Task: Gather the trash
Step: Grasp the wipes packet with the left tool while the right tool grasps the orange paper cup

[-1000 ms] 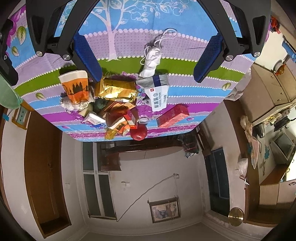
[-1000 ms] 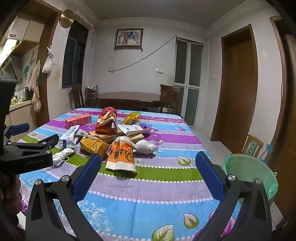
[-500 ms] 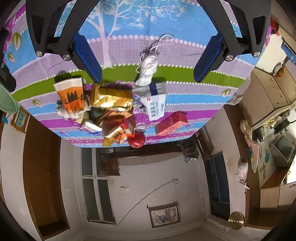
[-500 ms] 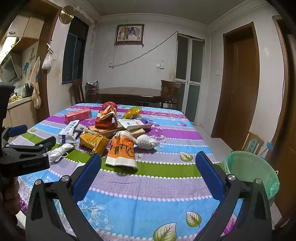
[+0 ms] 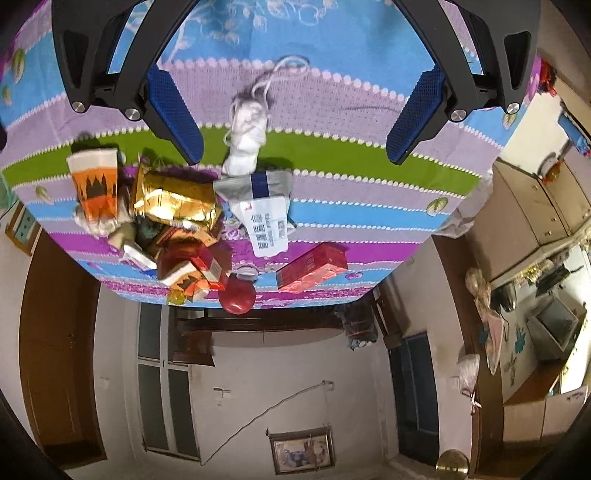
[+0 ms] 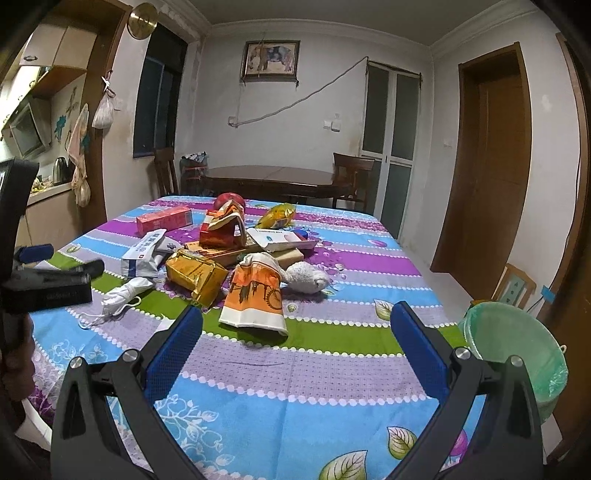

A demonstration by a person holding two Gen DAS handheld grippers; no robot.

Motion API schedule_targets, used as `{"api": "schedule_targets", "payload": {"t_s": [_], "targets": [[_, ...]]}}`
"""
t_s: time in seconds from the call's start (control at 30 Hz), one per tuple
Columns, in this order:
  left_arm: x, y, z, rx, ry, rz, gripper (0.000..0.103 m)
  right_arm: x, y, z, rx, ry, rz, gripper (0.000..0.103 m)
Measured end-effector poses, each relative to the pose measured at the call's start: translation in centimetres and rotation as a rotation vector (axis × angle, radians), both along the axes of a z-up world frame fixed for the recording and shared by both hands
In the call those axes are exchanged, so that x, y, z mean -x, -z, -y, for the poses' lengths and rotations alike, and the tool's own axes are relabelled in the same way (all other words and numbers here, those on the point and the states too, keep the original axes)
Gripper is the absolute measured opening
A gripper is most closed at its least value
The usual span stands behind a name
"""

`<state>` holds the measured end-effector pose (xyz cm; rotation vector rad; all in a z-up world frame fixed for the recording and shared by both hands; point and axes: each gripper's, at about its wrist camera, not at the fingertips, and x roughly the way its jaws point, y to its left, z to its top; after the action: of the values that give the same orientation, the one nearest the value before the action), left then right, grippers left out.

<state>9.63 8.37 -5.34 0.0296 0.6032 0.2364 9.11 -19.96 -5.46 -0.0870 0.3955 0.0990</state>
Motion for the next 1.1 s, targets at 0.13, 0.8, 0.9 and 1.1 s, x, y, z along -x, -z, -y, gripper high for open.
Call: {"api": "schedule_targets", "payload": {"t_s": [0.13,0.8,0.9,1.1], "targets": [[-2.8,-1.1,-0.7,0.028,0.044,-0.017,0.099,-0.8,0.4,0.0,-0.001,0.001,-0.014,0.098],[-16.8,3.2,-2.4,0.088,0.085,-0.242,0.055,-3.5,1.9,0.7,-0.058,-0.054,-0.102,0.098],[-16.5,3.4,-2.4,0.100,0.084,-0.231,0.047,-3.7,1.9,0.4,-0.056,-0.077,-0.113,0.098],[-13.4,1.0,-2.5,0.029,0.024,-0.113,0.046,-5.1,1.3,0.0,-0.137,-0.161,-0.173,0.098]]}}
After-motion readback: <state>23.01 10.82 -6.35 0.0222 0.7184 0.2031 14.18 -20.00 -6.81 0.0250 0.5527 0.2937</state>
